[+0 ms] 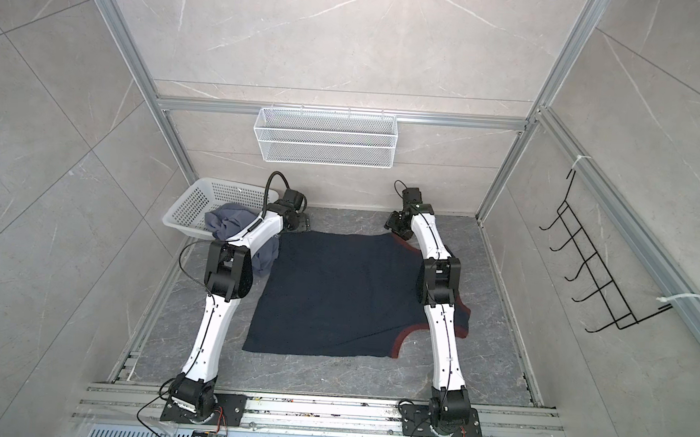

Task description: Fold and stack the tank tops

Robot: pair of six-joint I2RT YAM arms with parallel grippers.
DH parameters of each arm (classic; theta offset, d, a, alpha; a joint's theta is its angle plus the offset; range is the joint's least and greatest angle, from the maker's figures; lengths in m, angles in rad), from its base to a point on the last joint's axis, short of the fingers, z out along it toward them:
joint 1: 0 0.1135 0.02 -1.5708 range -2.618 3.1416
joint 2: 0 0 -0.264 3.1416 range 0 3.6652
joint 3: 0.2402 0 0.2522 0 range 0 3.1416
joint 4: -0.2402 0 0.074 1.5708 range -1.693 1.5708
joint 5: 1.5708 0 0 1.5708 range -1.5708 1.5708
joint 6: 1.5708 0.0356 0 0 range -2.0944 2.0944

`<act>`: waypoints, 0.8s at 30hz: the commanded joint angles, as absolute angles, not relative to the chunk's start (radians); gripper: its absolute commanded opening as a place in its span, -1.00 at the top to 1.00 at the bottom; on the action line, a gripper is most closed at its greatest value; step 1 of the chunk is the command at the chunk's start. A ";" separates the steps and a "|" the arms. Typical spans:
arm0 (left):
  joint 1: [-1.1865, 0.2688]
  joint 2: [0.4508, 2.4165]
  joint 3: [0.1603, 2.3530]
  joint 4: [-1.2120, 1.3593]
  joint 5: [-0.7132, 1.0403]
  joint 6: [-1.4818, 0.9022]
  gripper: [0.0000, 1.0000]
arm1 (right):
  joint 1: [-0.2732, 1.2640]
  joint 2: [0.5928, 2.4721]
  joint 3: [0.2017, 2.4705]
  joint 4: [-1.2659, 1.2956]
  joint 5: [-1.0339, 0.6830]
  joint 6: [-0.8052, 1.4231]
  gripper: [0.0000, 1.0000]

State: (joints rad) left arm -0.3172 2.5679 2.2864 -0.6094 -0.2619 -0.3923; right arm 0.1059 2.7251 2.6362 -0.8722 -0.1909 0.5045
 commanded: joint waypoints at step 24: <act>-0.296 2.637 2.385 -0.670 -0.324 -0.447 0.08 | 0.114 2.835 2.728 -0.914 -0.195 0.552 0.04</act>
State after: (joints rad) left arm -0.3038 2.6247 2.3524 -0.6556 -0.3279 -0.4385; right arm 0.1062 2.7873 2.7010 -0.8791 -0.1856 0.5472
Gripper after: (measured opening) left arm 0.477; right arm 0.501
